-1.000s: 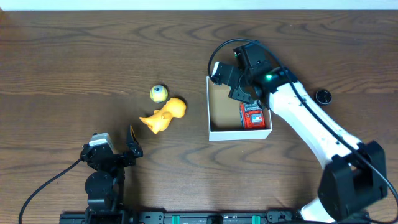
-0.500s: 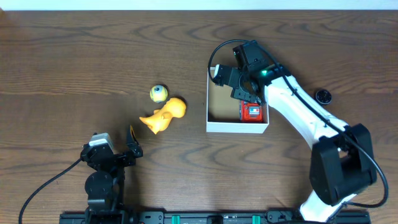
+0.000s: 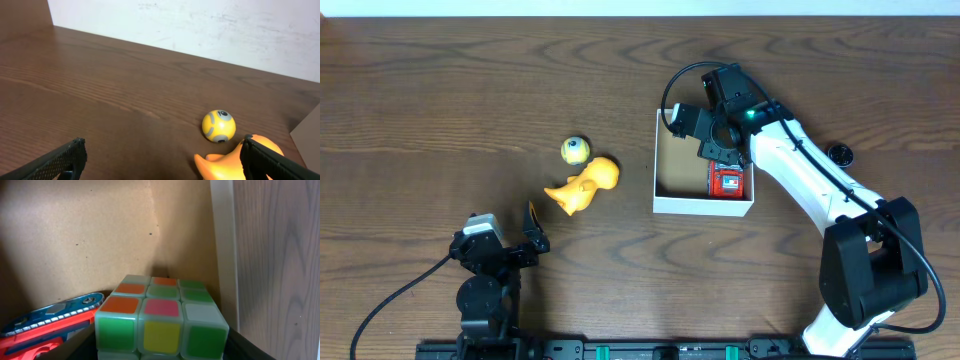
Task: Pack container
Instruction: 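Carry the cube over the box's left side with the right gripper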
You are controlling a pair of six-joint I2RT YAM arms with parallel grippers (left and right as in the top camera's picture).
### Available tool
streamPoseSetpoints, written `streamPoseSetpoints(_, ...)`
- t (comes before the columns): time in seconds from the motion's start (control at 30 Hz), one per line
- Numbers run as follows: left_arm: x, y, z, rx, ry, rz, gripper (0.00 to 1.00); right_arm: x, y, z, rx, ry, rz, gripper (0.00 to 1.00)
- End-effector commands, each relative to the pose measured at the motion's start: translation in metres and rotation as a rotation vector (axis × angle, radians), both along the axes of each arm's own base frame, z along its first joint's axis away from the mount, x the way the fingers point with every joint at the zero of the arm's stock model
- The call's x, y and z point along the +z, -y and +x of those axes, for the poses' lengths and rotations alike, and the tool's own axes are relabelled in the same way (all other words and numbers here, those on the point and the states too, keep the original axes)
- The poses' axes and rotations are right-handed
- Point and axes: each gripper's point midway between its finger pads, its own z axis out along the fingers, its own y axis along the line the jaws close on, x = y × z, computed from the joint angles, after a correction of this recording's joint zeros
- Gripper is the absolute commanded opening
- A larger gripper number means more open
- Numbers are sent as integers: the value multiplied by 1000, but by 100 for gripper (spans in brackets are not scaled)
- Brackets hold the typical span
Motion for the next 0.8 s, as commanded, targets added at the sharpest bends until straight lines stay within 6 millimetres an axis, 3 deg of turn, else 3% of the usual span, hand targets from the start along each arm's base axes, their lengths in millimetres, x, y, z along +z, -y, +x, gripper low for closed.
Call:
streamPoseSetpoints(0.0,-14,2,0,-15,-33,15,98,-1,4,-1,2,-11,-11,64)
streamPoseSetpoints(0.13,-14,2,0,-15,-33,15,98,-3,5,-4,2,-24,-16,89)
streamPoseSetpoints(0.23,-14,2,0,-15,-33,15,98,-3,5,-4,-4,-25,-14,96)
streamPoseSetpoints(0.53,-14,2,0,-15,-33,15,98,1,-4,-2,-75,-11,38,99)
streamPoseSetpoints(0.77,-14,2,0,-15,-33,15,98,0,-15,-7,-266,-39,136,88)
